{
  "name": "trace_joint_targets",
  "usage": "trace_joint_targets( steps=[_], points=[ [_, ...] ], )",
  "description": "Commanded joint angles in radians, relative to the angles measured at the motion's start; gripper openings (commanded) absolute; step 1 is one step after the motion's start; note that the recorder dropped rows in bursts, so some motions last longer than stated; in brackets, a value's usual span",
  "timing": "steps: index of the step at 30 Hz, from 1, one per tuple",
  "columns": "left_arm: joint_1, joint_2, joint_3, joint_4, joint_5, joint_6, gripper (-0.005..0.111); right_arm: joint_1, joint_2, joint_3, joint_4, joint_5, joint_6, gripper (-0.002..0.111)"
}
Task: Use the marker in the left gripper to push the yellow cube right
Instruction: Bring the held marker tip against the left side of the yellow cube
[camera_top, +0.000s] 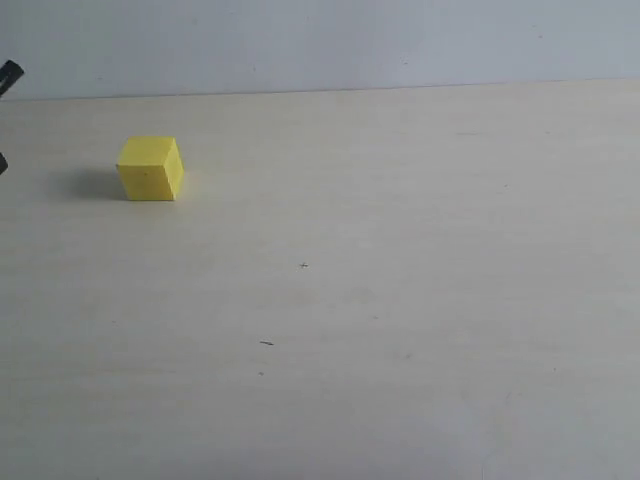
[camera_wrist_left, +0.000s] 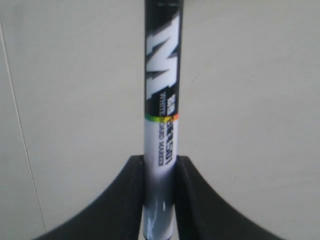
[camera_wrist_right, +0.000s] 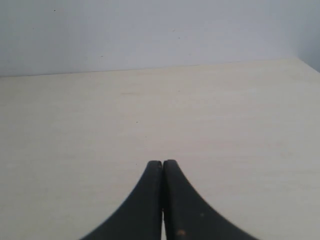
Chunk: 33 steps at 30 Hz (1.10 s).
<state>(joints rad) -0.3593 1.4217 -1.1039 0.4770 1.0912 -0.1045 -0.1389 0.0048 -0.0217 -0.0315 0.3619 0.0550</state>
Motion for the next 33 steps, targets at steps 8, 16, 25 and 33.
trace_joint_targets(
  steps=[8,16,25,33],
  points=[
    [0.307,0.308,-0.22,-0.109,-0.206,0.535,0.0,-0.008,-0.005,0.004,-0.001,-0.003,-0.002,0.0],
    [0.343,0.571,-0.394,-0.108,-0.235,1.025,0.0,-0.008,-0.005,0.004,-0.001,-0.003,-0.002,0.0],
    [0.356,0.755,-0.543,-0.119,-0.294,1.13,0.0,-0.008,-0.005,0.004,-0.001,-0.003,-0.002,0.0],
    [0.361,0.808,-0.562,-0.079,-0.37,1.257,0.0,-0.008,-0.005,0.004,-0.001,-0.003,-0.002,0.0]
  ],
)
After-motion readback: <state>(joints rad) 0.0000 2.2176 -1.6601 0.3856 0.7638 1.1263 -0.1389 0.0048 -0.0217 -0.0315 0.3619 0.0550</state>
